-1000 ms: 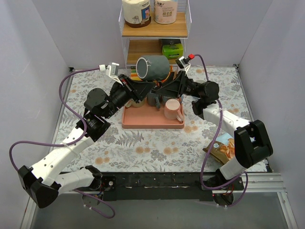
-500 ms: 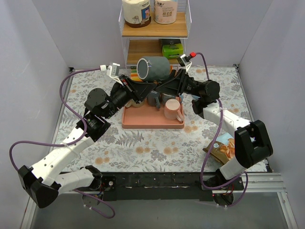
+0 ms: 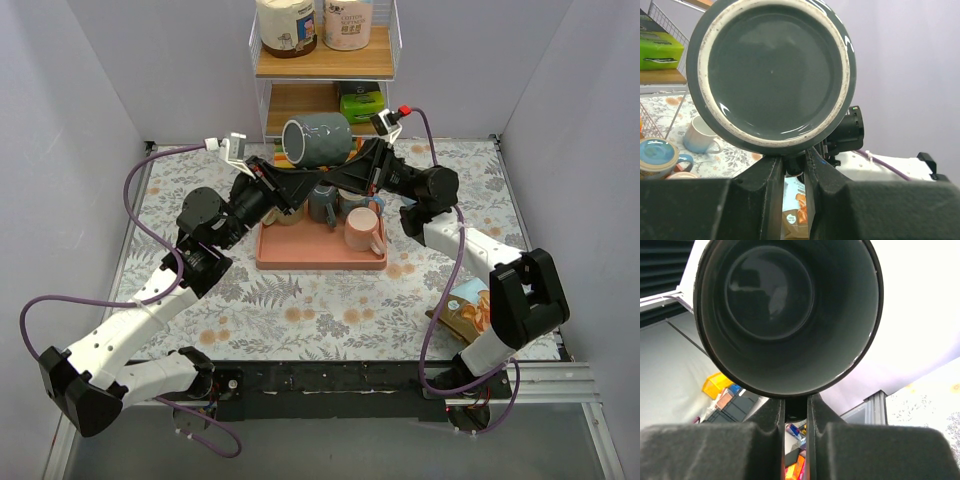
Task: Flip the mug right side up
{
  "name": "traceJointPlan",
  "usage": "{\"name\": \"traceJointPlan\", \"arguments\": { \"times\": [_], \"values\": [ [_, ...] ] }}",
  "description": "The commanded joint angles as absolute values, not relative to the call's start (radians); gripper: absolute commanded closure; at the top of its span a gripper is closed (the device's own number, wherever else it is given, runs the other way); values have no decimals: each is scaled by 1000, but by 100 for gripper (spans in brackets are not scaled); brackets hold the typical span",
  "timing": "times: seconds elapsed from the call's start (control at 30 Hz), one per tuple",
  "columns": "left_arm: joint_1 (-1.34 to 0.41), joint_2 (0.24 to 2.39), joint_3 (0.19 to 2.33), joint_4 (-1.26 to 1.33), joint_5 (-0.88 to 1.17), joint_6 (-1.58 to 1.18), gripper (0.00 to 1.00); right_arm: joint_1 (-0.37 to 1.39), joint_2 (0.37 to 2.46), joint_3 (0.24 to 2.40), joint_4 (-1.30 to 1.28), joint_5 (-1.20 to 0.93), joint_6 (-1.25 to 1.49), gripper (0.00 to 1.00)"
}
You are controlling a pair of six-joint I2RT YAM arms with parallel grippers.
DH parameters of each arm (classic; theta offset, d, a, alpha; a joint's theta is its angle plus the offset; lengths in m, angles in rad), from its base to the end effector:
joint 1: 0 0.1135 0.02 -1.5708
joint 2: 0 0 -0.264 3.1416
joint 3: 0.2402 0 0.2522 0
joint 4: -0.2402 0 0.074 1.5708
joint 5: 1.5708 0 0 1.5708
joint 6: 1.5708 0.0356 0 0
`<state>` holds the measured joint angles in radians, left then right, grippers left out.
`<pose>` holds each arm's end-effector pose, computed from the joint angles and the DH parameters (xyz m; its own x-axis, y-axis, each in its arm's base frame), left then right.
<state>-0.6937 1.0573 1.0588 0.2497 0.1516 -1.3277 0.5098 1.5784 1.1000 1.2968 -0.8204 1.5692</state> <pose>0.1818 -0.1582 0.4310 -0.6766 -0.6852 -0.2696 0.3647 0.0062 -0.9311 0.2790 0.1858 0.3897 -0.7681 0.3519 -0.5351 -0.6384 -0.3557 0.6825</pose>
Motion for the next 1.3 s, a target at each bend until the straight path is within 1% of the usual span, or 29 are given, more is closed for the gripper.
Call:
{"name": "traceJointPlan", "arguments": {
  "times": [0.0, 0.2, 0.27, 0.33, 0.37, 0.43, 0.47, 0.6, 0.63, 0.7, 0.77, 0.8, 0.87, 0.97, 1.1, 1.13, 1.27],
  "values": [
    [-703, 1020, 1055, 311, 176, -1328, 100, 518, 1586, 1154, 1612, -779, 1597, 99],
    [-703, 1012, 1045, 282, 170, -1319, 99, 518, 1563, 1141, 1559, -770, 1569, 99],
    [-703, 1005, 1037, 275, 166, -1315, 84, 518, 1551, 1146, 1488, -775, 1528, 99],
    [-703, 1000, 1022, 267, 160, -1310, 74, 518, 1531, 1152, 1436, -776, 1497, 99],
    [-703, 997, 1019, 264, 156, -1310, 70, 518, 1523, 1158, 1393, -781, 1473, 99],
    [-703, 993, 1009, 255, 144, -1308, 59, 518, 1511, 1161, 1343, -778, 1450, 99],
    [-703, 991, 1005, 255, 143, -1307, 50, 518, 1509, 1164, 1333, -776, 1447, 99],
    [-703, 989, 989, 253, 129, -1307, 40, 518, 1506, 1173, 1338, -770, 1456, 99],
    [-703, 989, 988, 247, 123, -1307, 35, 520, 1505, 1173, 1336, -766, 1460, 99],
    [-703, 988, 982, 247, 120, -1304, 26, 518, 1500, 1173, 1328, -759, 1462, 99],
    [-703, 986, 971, 241, 112, -1302, 20, 518, 1499, 1178, 1309, -755, 1460, 99],
    [-703, 983, 969, 236, 106, -1296, 10, 518, 1497, 1181, 1295, -753, 1457, 99],
    [-703, 973, 954, 230, 98, -1287, 2, 514, 1494, 1184, 1258, -747, 1439, 99],
    [-703, 950, 939, 215, 86, -1256, 2, 491, 1488, 1184, 1195, -749, 1416, 99],
    [-703, 931, 952, 149, 48, -1215, 2, 431, 1471, 1167, 1174, -756, 1413, 99],
    [-703, 930, 962, 105, 38, -1197, 2, 399, 1468, 1167, 1157, -767, 1404, 99],
    [-703, 913, 973, 61, 12, -1164, 2, 295, 1411, 1155, 1086, -791, 1371, 99]
  ]
}}
